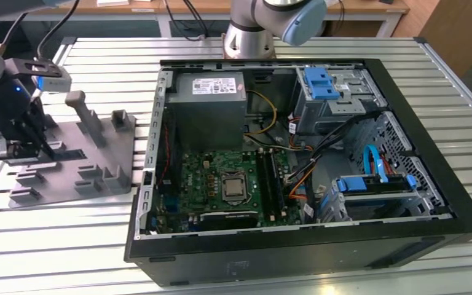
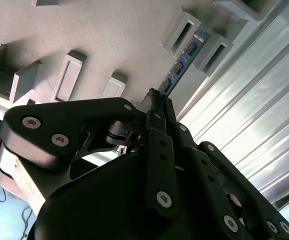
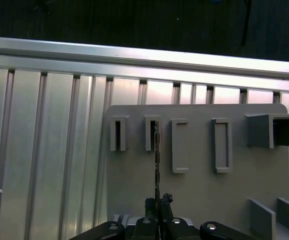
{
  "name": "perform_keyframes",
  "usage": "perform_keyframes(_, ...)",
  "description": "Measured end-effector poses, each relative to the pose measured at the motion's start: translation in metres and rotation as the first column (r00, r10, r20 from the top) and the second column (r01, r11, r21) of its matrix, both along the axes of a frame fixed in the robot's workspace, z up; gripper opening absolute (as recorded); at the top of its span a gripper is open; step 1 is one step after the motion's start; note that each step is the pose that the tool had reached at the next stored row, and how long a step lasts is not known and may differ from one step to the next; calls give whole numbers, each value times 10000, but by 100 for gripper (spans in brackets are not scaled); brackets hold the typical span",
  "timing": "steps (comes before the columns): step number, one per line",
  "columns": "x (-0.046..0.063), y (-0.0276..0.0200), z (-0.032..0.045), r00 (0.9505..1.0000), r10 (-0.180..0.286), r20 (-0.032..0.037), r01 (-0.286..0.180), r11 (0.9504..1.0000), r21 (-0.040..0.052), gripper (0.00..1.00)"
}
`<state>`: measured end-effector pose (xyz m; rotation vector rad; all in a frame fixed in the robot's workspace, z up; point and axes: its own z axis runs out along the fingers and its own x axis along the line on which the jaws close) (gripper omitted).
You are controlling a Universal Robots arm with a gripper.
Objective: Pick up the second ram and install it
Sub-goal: 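Pick up the second ram and move it above second insertion slot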
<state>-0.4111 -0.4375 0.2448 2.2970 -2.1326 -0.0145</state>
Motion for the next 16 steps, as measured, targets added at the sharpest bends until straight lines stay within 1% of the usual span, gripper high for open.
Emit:
perform_keyframes(6,0,0,67,10000,0,-1,0,10000,3,14)
perform_keyframes(16,0,0,206,10000,0,0,0,10000,4,14)
